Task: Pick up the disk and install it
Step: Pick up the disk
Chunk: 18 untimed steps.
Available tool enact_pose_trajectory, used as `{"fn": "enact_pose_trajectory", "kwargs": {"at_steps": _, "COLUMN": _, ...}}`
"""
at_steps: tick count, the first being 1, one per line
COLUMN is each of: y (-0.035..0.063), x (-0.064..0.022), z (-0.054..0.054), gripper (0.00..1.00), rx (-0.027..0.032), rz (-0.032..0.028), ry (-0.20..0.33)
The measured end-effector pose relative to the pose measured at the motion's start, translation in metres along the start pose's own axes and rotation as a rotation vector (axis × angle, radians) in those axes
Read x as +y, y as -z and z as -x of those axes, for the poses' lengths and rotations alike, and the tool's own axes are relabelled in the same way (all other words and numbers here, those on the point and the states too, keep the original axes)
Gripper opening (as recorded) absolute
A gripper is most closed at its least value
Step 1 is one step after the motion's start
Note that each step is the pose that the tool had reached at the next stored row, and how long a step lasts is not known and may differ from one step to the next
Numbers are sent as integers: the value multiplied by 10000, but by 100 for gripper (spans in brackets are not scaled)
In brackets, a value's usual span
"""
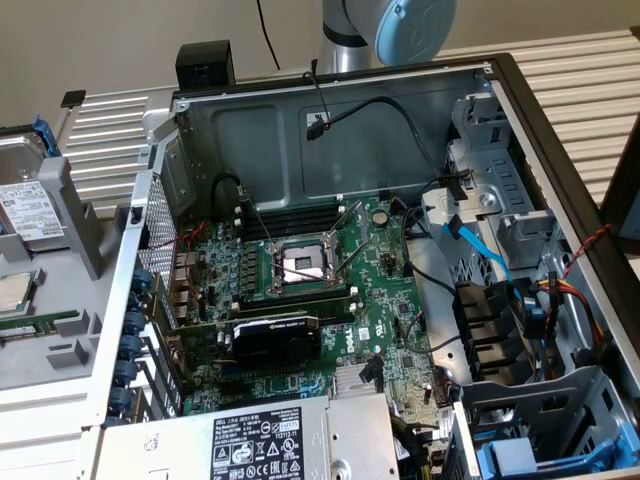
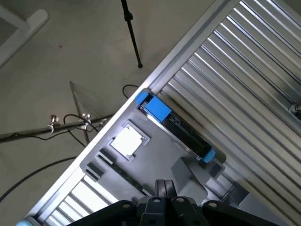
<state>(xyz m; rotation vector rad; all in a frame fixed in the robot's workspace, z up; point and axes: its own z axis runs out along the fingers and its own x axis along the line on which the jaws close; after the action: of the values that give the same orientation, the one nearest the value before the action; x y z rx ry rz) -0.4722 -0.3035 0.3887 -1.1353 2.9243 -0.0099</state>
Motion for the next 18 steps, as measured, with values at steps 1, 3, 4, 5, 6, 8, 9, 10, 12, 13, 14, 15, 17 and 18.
{"fn": "enact_pose_trajectory", "kwargs": {"at_steps": 1, "y": 0, "x": 0, "z": 0, "gripper": 11, "rx": -1, "rz": 0, "ry": 185}}
{"fn": "enact_pose_trajectory", "kwargs": {"at_steps": 3, "y": 0, "x": 0, "z": 0, "gripper": 11, "rx": -3, "rz": 2, "ry": 562}}
{"fn": "enact_pose_trajectory", "kwargs": {"at_steps": 4, "y": -1, "x": 0, "z": 0, "gripper": 11, "rx": -4, "rz": 2, "ry": 729}}
{"fn": "enact_pose_trajectory", "kwargs": {"at_steps": 5, "y": -1, "x": 0, "z": 0, "gripper": 11, "rx": -6, "rz": 2, "ry": 910}}
{"fn": "enact_pose_trajectory", "kwargs": {"at_steps": 6, "y": -2, "x": 0, "z": 0, "gripper": 11, "rx": -7, "rz": 3, "ry": 1095}}
{"fn": "enact_pose_trajectory", "kwargs": {"at_steps": 8, "y": -2, "x": 0, "z": 0, "gripper": 11, "rx": -9, "rz": 4, "ry": 1466}}
{"fn": "enact_pose_trajectory", "kwargs": {"at_steps": 9, "y": -3, "x": 0, "z": 0, "gripper": 11, "rx": -11, "rz": 4, "ry": 1634}}
{"fn": "enact_pose_trajectory", "kwargs": {"at_steps": 10, "y": -4, "x": 0, "z": 0, "gripper": 11, "rx": -13, "rz": 4, "ry": 1820}}
{"fn": "enact_pose_trajectory", "kwargs": {"at_steps": 12, "y": -5, "x": 0, "z": 0, "gripper": 11, "rx": -16, "rz": 5, "ry": 2195}}
{"fn": "enact_pose_trajectory", "kwargs": {"at_steps": 13, "y": -5, "x": 0, "z": 0, "gripper": 11, "rx": -17, "rz": 5, "ry": 2366}}
{"fn": "enact_pose_trajectory", "kwargs": {"at_steps": 14, "y": -6, "x": 0, "z": 0, "gripper": 11, "rx": -19, "rz": 5, "ry": 2545}}
{"fn": "enact_pose_trajectory", "kwargs": {"at_steps": 15, "y": -7, "x": 0, "z": 0, "gripper": 11, "rx": -21, "rz": 6, "ry": 2742}}
{"fn": "enact_pose_trajectory", "kwargs": {"at_steps": 17, "y": -7, "x": 0, "z": 0, "gripper": 11, "rx": -22, "rz": 7, "ry": 3096}}
{"fn": "enact_pose_trajectory", "kwargs": {"at_steps": 18, "y": -8, "x": 0, "z": 0, "gripper": 11, "rx": -24, "rz": 7, "ry": 3280}}
